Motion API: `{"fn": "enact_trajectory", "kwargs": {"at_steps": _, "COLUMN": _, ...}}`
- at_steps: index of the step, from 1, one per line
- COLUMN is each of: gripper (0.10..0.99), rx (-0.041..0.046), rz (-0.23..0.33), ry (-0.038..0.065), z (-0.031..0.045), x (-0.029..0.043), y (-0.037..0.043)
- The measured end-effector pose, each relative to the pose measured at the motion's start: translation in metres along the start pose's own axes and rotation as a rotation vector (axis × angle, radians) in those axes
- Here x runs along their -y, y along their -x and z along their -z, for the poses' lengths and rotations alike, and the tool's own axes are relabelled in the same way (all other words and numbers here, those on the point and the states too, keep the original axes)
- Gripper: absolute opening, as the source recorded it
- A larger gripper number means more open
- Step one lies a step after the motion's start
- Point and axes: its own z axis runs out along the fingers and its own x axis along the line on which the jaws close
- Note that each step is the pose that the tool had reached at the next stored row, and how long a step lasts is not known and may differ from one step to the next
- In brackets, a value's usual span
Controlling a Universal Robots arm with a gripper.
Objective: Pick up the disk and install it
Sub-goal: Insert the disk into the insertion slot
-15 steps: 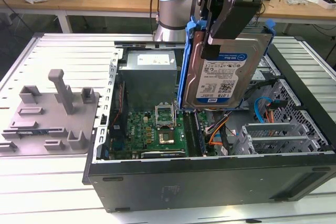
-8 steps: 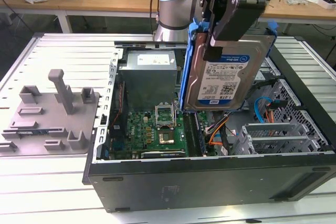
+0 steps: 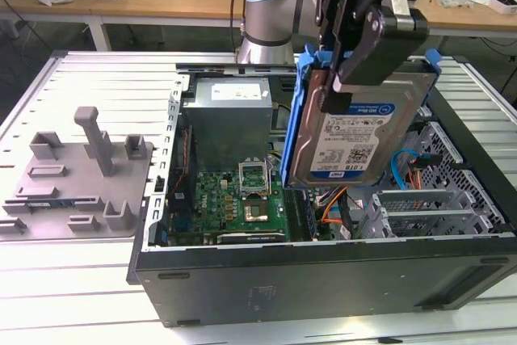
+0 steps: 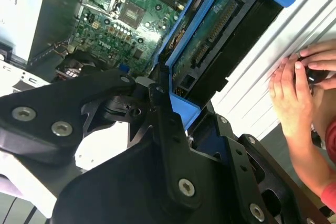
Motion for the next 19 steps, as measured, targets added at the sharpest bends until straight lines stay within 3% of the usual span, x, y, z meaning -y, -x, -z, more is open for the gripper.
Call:
{"fn": "enact_trajectory", "kwargs": {"at_steps": 12, "gripper": 0.369, "rx": -0.0002, "rz": 0.0, "ry": 0.0, "z": -0.0033, "x": 0.041, "y": -0.0032}}
{"fn": "enact_trajectory", "kwargs": {"at_steps": 14, "gripper": 0.369, "rx": -0.0004, "rz": 0.0, "ry": 0.0, "z": -0.004, "x": 0.0525, "y": -0.0038}}
{"fn": "enact_trajectory", "kwargs": {"at_steps": 19, "gripper": 0.369, "rx": -0.0006, "rz": 0.0, "ry": 0.0, "z": -0.005, "x": 0.07, "y": -0.0043}}
